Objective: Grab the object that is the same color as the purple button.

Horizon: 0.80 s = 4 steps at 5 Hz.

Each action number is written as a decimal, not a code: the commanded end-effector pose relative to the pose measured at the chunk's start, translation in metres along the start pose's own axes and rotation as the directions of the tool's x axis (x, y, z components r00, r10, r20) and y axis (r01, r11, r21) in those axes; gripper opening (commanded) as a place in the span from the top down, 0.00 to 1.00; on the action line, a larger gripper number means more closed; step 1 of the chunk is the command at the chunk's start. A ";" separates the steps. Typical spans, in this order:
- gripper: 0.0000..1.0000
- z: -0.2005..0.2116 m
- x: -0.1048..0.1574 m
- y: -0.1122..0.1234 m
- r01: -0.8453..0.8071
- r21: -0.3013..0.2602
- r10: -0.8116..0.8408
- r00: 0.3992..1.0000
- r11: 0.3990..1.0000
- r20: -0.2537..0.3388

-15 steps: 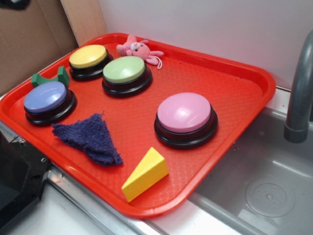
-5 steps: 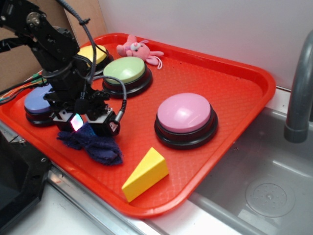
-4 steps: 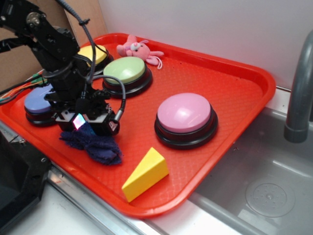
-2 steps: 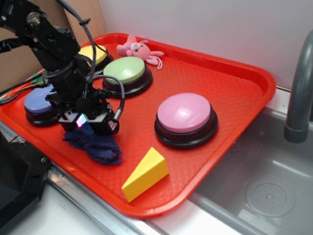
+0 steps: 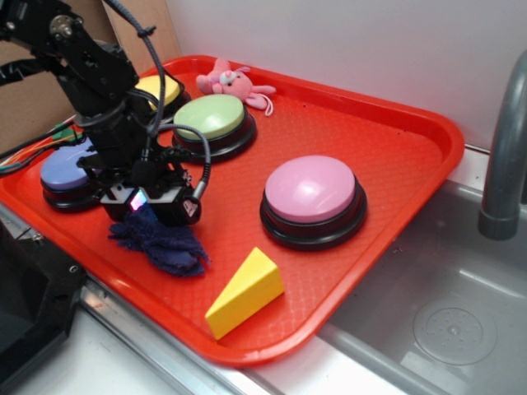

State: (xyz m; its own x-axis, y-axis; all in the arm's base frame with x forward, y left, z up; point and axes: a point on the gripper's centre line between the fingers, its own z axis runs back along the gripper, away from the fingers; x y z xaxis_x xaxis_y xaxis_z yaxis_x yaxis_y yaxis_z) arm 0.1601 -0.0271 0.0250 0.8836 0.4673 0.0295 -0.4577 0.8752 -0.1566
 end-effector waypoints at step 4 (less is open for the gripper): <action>1.00 0.180 0.046 -0.041 0.128 -0.067 -0.122 0.988 0.989 0.095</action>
State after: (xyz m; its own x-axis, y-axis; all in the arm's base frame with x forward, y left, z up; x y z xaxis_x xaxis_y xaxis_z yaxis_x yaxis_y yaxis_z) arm 0.1976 -0.0208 0.1990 0.9225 0.3732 0.0983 -0.3491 0.9156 -0.1993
